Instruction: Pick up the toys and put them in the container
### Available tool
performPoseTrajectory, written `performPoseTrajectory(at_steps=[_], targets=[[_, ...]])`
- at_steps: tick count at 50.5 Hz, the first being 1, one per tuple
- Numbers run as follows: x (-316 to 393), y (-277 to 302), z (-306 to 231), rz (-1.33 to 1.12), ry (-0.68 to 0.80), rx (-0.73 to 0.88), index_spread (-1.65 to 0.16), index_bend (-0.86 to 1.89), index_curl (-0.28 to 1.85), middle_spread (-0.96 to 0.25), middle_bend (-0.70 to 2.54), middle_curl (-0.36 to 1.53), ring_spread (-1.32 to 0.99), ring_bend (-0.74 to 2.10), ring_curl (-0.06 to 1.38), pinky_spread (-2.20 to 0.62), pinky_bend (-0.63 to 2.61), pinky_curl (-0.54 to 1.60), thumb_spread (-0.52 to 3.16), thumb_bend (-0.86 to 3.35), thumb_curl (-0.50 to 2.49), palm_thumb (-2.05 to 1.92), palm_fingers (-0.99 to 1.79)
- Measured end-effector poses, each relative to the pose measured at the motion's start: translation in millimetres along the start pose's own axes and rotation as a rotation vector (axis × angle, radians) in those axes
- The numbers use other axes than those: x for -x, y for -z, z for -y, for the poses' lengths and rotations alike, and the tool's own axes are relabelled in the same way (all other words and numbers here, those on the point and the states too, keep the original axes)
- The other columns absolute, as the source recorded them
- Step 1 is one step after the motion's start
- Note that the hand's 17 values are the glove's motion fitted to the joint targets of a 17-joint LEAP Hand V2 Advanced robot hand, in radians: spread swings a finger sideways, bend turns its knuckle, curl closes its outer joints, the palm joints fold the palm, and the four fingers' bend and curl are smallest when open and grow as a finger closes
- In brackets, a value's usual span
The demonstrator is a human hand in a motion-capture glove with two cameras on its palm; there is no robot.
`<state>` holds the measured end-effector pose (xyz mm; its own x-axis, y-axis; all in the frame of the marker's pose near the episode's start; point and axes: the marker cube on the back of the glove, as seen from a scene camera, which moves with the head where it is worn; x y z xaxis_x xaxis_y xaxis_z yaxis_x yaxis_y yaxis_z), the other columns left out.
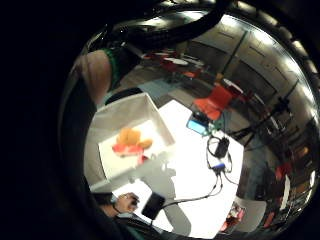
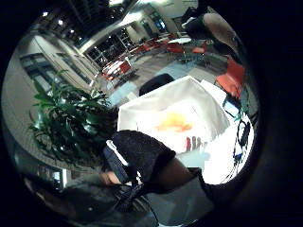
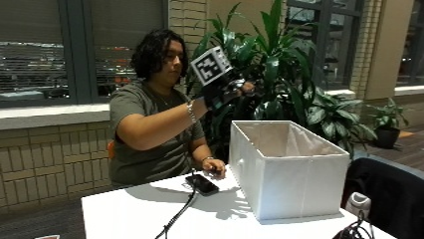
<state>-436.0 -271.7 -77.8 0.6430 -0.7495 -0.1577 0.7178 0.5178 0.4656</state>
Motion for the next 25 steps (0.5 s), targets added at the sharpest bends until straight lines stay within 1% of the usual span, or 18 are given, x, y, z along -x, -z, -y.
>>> performPoseTrajectory(at_steps=[3,7,12,17,21,25], targets=[[-15,-4,-36,-0.015,-0.11,0.027,-0.4,0.23,0.53,-0.22,0.59,0.53,-0.29,0.9,0.31,-0.07,0.73,0.33,0.99,-0.1,0.23,-0.14,0.25],[-31,-8,-86,-0.004,-0.179,0.079,-0.41,0.23,0.53,-0.22,0.6,0.52,-0.29,0.93,0.3,-0.06,0.7,0.31,1.0,-0.09,0.22,-0.13,0.35],[-52,-15,-147,0.003,-0.264,0.119,-0.41,0.24,0.53,-0.23,0.6,0.52,-0.29,0.94,0.31,-0.04,0.68,0.31,1.02,-0.09,0.21,-0.12,0.36],[-81,-23,-197,-0.015,-0.386,0.152,-0.41,0.24,0.54,-0.23,0.61,0.51,-0.3,0.94,0.31,-0.03,0.65,0.3,1.03,-0.08,0.2,-0.12,0.38],[-99,-30,-228,-0.05,-0.454,0.18,-0.42,0.24,0.54,-0.23,0.62,0.51,-0.3,0.93,0.3,-0.02,0.63,0.3,1.04,-0.08,0.19,-0.12,0.4],[-106,-35,-243,-0.062,-0.48,0.191,-0.42,0.24,0.54,-0.24,0.63,0.51,-0.3,0.93,0.3,-0.02,0.61,0.29,1.05,-0.08,0.19,-0.11,0.4]])
